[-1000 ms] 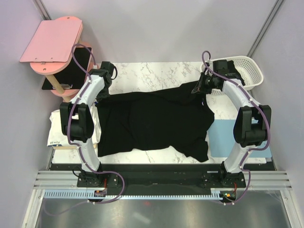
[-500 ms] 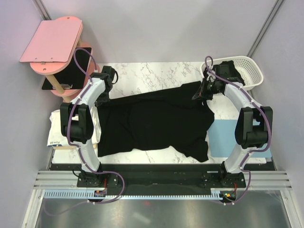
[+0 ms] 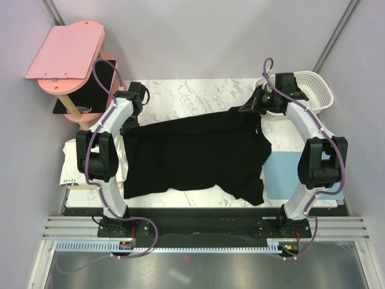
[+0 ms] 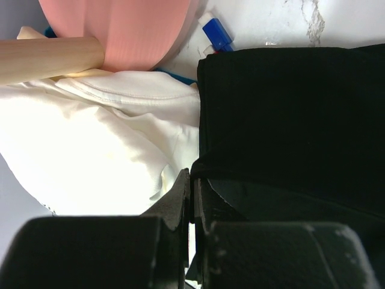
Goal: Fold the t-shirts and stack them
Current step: Fold the flattened tshirt in 1/3 of the way
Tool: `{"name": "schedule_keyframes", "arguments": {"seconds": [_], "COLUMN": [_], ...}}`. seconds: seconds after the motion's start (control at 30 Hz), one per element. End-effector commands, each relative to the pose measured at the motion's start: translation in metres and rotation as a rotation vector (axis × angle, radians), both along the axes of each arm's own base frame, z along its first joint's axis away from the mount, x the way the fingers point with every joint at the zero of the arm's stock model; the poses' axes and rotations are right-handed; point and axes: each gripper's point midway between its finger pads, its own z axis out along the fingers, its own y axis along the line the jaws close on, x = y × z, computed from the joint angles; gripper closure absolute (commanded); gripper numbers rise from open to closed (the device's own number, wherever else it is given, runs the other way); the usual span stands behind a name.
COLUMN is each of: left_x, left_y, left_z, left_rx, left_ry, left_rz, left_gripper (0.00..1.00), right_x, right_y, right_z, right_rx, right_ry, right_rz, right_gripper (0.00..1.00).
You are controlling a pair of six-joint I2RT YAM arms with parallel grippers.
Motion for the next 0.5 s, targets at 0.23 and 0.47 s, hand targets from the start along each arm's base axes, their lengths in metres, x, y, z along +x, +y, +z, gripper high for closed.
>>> {"name": "schedule_keyframes", "arguments": {"seconds": [0.23,0.47], "left_x": [0.002,0.003], "left_y": [0.002,-0.006], "left_z": [0.01,0.039], "left_rx": [0.027,0.054], "left_ry": [-0.036,-0.119], "left_rz": [0.039,0.029], "left_gripper": [0.01,0.0], "right_x": [-0.079,-0.11], "right_y": [-0.005,-0.019], "right_z": [-0.031,-0.037], "right_rx": [-0.041,-0.121], "right_ry": [0.126,0.15], "right_rz": [0.03,-0.001], "right_gripper": [1.0,0.81]}}
